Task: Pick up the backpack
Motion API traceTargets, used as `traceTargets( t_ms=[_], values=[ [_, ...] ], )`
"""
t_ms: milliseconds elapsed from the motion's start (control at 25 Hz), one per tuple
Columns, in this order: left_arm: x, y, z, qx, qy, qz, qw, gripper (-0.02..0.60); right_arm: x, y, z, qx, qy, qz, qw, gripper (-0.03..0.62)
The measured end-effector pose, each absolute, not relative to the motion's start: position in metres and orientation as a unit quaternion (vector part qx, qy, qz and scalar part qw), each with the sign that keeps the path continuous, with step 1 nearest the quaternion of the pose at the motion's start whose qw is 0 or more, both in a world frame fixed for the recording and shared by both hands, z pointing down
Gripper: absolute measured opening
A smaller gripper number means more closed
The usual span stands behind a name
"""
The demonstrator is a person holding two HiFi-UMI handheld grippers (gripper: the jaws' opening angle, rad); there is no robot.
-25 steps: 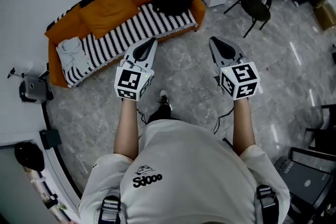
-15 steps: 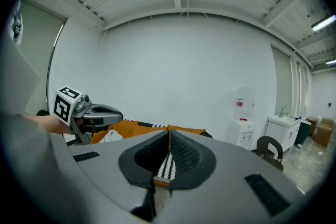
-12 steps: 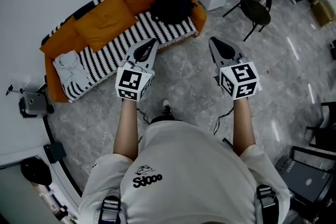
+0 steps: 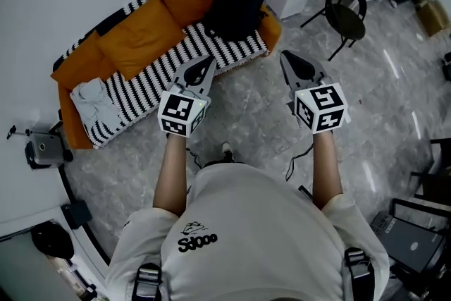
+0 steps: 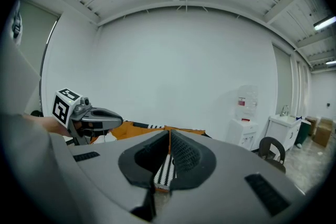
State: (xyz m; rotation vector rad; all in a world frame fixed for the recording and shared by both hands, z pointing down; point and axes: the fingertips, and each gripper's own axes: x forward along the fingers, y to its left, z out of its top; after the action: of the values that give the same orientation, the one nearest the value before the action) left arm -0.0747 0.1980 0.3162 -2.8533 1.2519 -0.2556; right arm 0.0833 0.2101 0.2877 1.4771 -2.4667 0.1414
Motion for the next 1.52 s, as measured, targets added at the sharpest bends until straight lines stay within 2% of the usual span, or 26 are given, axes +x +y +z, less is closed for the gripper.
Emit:
traceTargets(
  t_ms=[760,1160,1520],
  values=[
    [-0.129,0.086,0.338,-0.916,0.392,-0.085,-0.023,0.021,0.032,0.105,0.305,0.521,-0.839,0.054,0.146,0.034],
    [-0.135,0.038,0.338,-0.915,0.394,-0.084,-0.011,0.021,0.040,0.049,0.315,0.522,-0.840,0.060,0.137,0.034],
    [-0.103,-0.063,0.348,-0.910,0.408,-0.078,-0.023,0.021,0.079,-0.067,0.328,0.512,-0.846,0.072,0.130,0.034]
  ],
)
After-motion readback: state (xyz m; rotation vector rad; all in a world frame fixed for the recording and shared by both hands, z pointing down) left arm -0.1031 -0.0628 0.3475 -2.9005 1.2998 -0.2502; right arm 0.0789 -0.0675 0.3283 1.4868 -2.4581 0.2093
